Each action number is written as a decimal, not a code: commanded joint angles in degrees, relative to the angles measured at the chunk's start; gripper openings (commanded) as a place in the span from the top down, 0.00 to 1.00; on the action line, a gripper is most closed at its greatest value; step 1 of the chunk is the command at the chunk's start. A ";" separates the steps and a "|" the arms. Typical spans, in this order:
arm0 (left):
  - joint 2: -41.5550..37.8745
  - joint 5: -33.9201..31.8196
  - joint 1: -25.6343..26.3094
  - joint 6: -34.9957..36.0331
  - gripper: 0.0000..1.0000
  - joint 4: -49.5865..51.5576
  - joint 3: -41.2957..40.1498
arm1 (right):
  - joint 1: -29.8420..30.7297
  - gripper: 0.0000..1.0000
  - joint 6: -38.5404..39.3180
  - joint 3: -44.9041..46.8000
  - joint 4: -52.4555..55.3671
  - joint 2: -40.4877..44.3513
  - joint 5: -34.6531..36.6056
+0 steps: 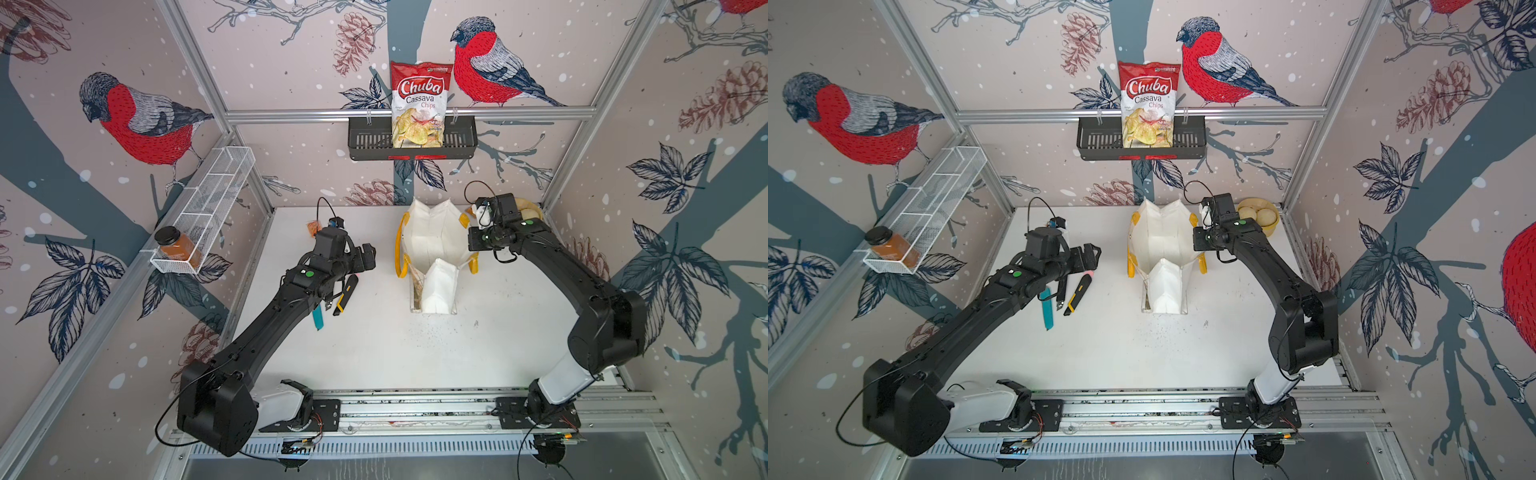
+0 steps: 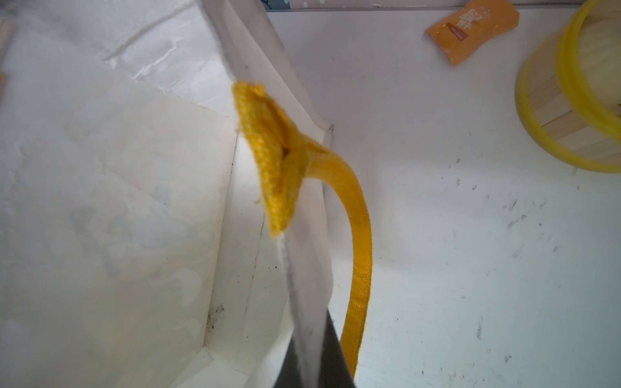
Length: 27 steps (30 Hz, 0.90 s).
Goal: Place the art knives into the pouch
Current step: Pick up the utility knife at the center of the board.
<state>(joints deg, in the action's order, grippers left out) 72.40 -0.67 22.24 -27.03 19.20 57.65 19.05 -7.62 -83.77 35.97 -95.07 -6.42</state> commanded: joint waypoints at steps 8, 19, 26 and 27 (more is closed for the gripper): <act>15.67 -7.13 -0.13 2.23 0.05 10.53 2.55 | 0.98 1.00 0.06 -0.59 -1.51 0.02 0.09; 19.79 -3.93 -3.69 1.17 0.12 4.49 -2.36 | 1.05 1.00 0.23 -0.08 -1.91 -0.34 0.02; 22.87 -1.42 -3.74 1.54 0.26 2.04 -3.63 | 1.20 1.00 0.22 0.49 -2.50 -0.44 0.07; 23.22 -1.10 -3.77 1.60 0.28 1.76 -3.68 | 1.18 1.00 0.19 0.40 -2.57 -0.52 0.00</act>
<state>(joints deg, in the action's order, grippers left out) 94.78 -3.95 18.63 -25.56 22.63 54.15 20.12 -7.62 -83.44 34.33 -95.39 -6.42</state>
